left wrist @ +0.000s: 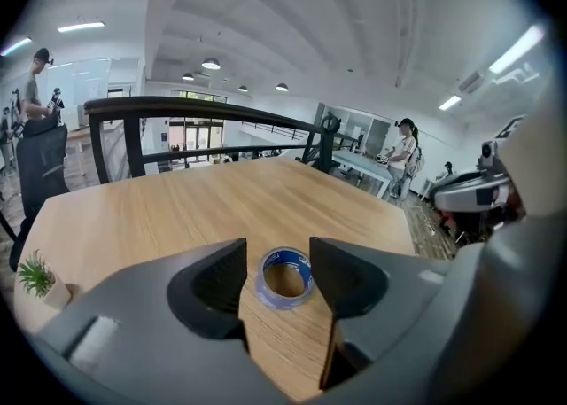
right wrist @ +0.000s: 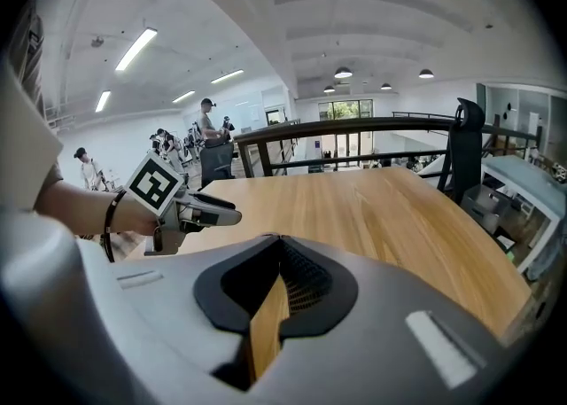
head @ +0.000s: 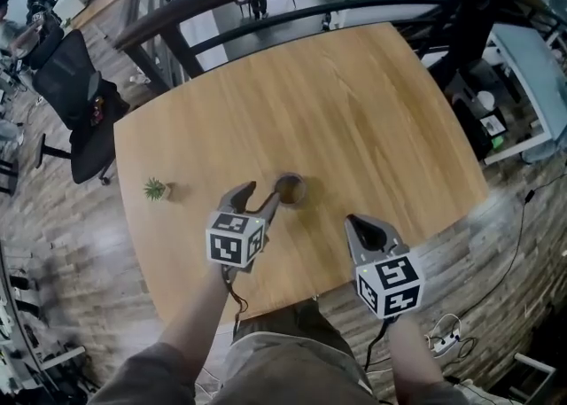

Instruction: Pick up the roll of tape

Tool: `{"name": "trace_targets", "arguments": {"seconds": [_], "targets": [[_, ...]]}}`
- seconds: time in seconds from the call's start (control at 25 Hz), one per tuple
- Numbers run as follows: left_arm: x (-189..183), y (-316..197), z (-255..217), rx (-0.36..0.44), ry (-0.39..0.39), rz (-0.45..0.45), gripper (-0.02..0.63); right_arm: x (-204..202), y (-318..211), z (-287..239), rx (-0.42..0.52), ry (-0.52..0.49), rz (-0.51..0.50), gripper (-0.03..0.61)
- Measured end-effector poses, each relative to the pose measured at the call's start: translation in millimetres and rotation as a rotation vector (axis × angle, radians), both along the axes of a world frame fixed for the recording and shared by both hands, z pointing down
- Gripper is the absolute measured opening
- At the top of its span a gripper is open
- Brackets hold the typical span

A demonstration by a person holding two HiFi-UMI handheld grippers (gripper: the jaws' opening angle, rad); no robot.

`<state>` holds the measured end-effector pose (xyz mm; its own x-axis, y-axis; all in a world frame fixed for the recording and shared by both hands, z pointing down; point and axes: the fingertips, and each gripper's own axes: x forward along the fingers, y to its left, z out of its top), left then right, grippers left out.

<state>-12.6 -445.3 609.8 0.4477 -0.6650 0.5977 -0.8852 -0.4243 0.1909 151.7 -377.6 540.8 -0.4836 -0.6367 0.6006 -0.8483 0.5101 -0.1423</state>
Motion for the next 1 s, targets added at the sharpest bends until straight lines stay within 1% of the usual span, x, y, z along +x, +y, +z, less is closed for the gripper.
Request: {"name": "trace_targets", "arguments": {"seconds": [0.2, 0.56, 0.68, 0.72, 0.76, 0.88, 1.0], "targets": [[6, -11, 28, -0.046, -0.025, 0.018, 0.221, 0, -3, 20, -0.044, 0.004, 0.004, 0.011], [9, -15, 88, -0.203, -0.015, -0.012, 0.208, 1, 0, 44, -0.101, 0.011, 0.009, 0.011], [10, -14, 102, -0.240, -0.010, -0.014, 0.198, 2, 1, 50, -0.112, 0.013, 0.010, 0.011], [10, -15, 105, -0.248, -0.006, -0.016, 0.196, 2, 1, 51, -0.113, 0.013, 0.011, 0.011], [10, -17, 108, -0.254, -0.003, -0.020, 0.173, 3, 0, 53, -0.114, 0.012, 0.011, 0.011], [11, -22, 112, -0.263, 0.000, -0.034, 0.155, 4, 0, 55, -0.119, 0.013, 0.014, 0.011], [11, -24, 109, -0.239, 0.011, -0.070, 0.099, 6, 1, 56, -0.120, 0.016, 0.016, 0.011]]}}
